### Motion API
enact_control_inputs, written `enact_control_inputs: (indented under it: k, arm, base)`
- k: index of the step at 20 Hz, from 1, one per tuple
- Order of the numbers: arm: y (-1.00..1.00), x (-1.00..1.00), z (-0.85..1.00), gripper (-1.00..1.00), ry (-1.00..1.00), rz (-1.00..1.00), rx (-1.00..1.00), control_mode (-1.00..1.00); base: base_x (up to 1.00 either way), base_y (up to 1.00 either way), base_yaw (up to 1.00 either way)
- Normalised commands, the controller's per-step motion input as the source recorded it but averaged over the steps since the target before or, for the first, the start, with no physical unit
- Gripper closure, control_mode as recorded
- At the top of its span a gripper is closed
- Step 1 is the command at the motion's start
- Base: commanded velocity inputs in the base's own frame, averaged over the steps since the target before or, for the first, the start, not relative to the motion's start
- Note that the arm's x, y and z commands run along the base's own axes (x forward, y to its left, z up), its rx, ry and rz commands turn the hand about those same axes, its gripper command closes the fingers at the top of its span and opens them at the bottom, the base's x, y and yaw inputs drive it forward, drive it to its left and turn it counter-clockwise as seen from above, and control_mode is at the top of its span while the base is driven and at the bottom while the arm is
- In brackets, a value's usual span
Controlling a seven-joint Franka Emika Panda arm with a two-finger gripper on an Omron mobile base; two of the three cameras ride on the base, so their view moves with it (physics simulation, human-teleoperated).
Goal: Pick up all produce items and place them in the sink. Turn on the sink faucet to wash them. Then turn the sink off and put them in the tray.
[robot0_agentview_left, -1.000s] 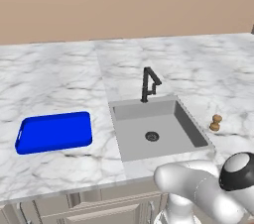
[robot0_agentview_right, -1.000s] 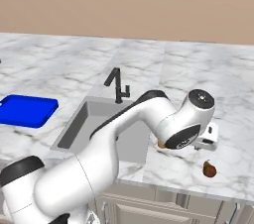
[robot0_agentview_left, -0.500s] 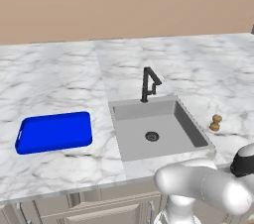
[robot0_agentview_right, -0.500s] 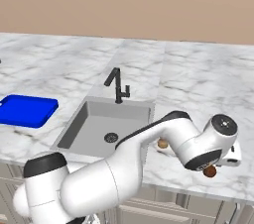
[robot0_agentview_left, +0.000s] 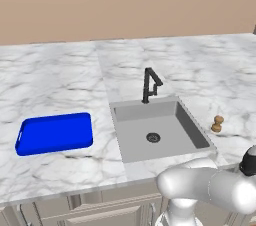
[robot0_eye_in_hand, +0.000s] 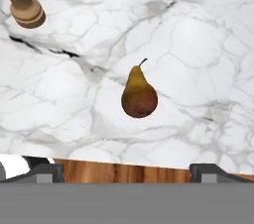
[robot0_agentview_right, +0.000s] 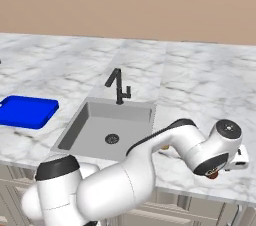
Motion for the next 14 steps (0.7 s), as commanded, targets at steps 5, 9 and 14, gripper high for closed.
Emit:
enact_control_inputs:
  k: [5,9,14]
  arm:
    - [0.05,0.27,-0.23,-1.0,0.07,0.0,-0.1,-1.0]
    - [0.09,0.22,-0.21,-1.0,0.08,0.0,-0.09,-1.0]
    - [0.14,0.06,-0.22,-1.0,0.05,0.0,-0.07,-1.0]
  base:
    - [0.0,0.0,0.0]
    - [0.0,0.0,0.0]
    - [0.0,0.0,0.0]
